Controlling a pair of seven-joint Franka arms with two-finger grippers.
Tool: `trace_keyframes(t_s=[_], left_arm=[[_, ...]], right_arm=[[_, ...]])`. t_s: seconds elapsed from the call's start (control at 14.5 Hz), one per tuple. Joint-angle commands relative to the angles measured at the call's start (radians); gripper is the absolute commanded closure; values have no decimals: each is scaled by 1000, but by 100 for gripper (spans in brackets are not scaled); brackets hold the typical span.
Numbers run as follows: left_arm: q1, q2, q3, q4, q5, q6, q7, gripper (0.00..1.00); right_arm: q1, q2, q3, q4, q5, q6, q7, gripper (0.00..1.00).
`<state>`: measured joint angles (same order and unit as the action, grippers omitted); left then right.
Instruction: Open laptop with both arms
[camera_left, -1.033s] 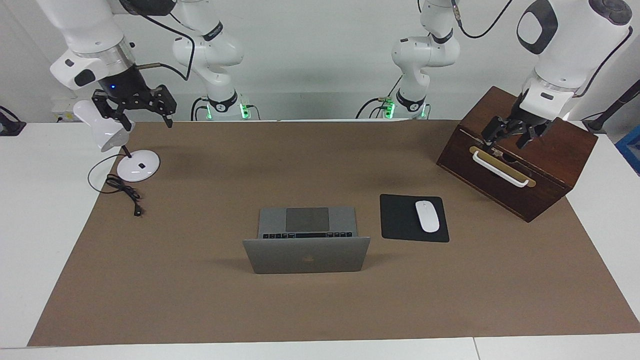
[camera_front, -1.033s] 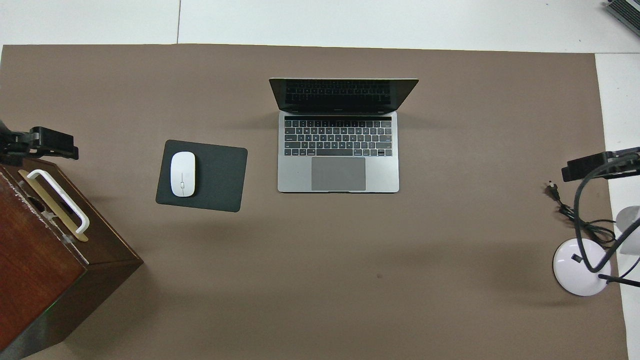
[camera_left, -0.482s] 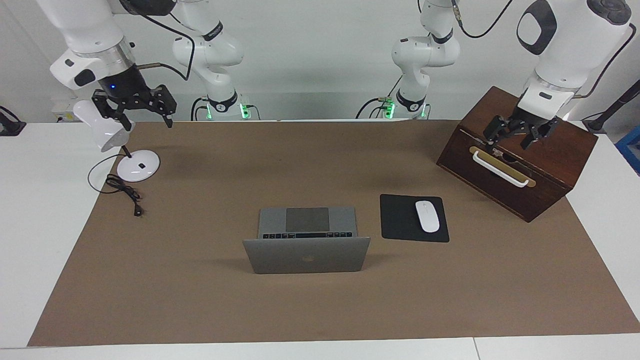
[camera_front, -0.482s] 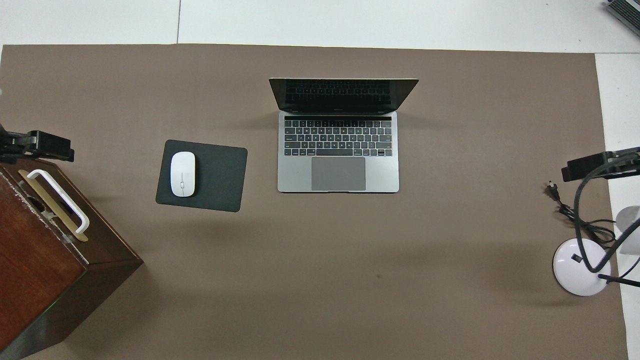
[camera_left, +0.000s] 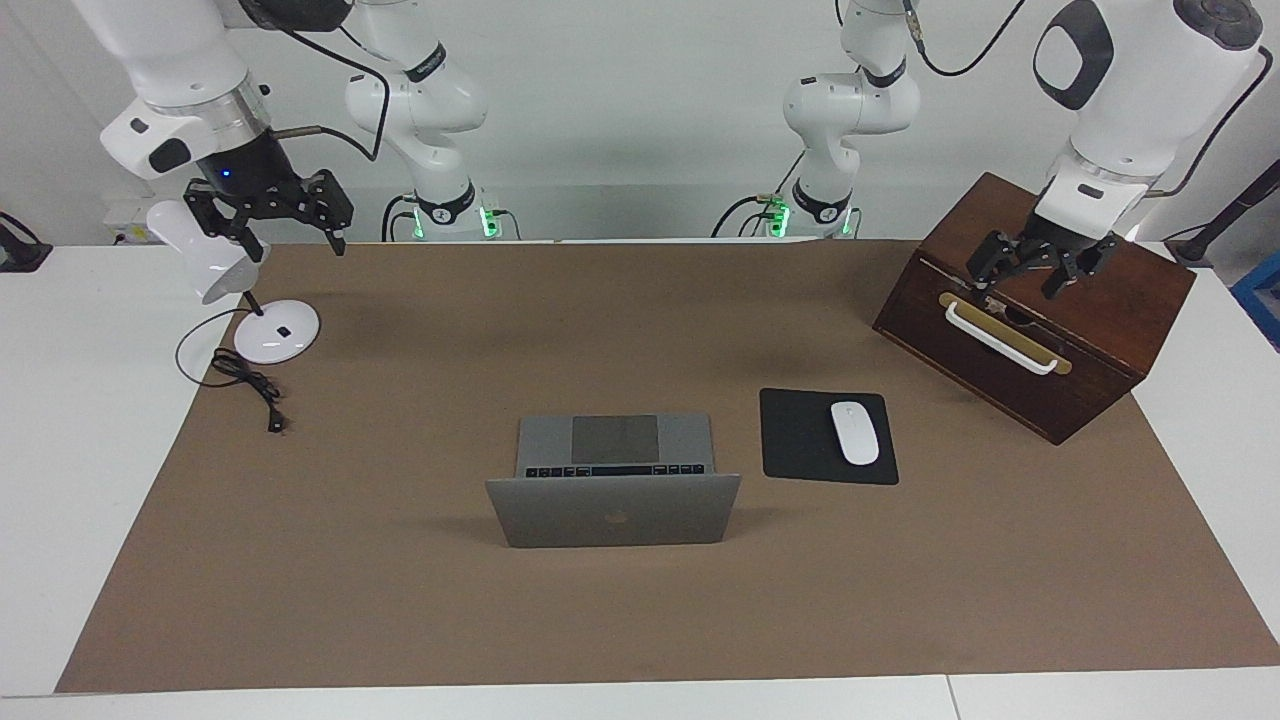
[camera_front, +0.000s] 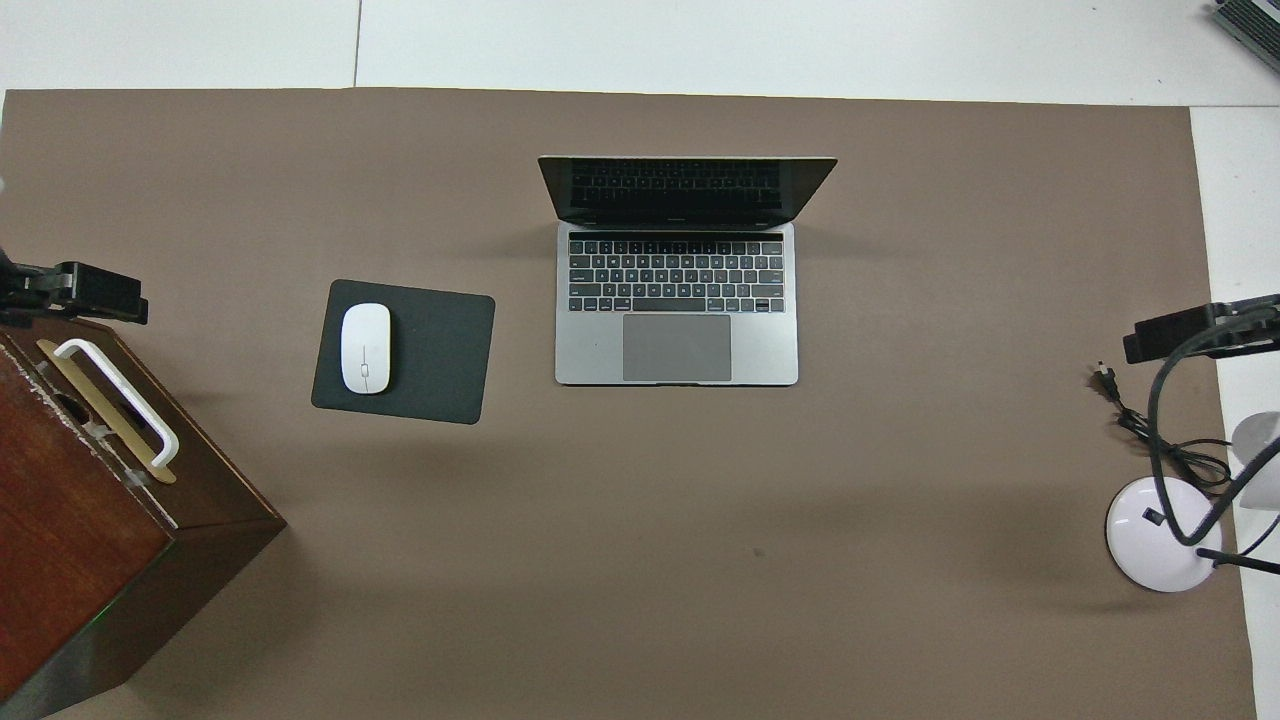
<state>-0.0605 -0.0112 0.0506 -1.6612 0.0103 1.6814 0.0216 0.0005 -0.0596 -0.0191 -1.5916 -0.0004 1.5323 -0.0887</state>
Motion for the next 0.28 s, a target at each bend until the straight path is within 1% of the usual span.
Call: trace_keyframes(t_s=[0.0, 0.21], left_arm=[[8, 0, -9, 4, 17, 6, 14, 0], [8, 0, -9, 4, 17, 3, 14, 0]], right_arm=[[-16, -26, 13, -25, -7, -6, 17, 0], [-16, -26, 13, -25, -7, -4, 17, 0]])
